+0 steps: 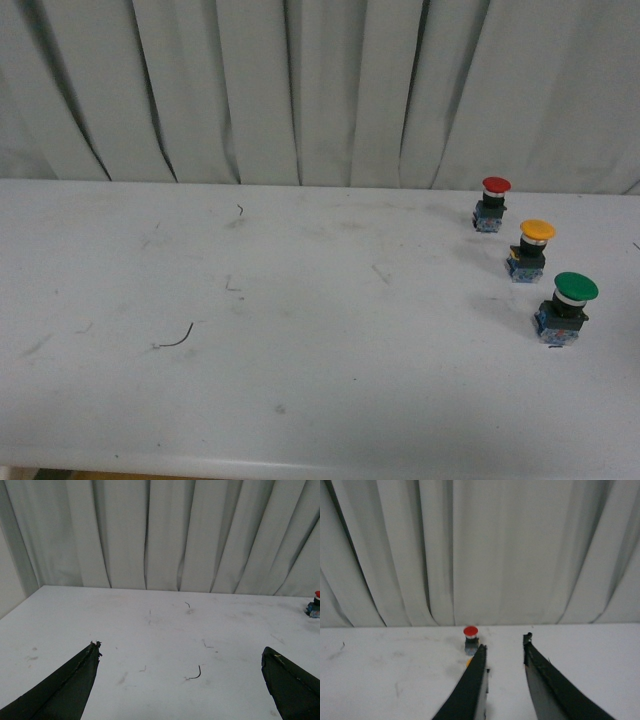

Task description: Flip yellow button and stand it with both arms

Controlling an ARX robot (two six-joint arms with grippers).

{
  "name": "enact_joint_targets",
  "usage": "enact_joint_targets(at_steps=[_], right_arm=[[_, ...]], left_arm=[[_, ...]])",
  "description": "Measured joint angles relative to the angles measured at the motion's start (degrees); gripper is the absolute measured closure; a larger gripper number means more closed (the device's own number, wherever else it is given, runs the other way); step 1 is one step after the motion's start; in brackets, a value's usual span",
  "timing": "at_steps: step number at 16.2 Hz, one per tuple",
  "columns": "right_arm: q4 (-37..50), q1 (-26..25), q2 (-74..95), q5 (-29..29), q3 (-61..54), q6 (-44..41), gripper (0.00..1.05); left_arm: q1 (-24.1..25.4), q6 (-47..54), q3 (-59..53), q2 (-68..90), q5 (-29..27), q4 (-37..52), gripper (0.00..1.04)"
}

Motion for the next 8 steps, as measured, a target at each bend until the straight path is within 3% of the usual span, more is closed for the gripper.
enact_joint_targets(at_steps=[8], right_arm=[[0.5, -0.1, -6.1, 0.0, -8.2, 0.2, 1.03]], left_arm=[[0.0, 0.0, 0.0, 0.0, 0.0, 0.0, 0.07]])
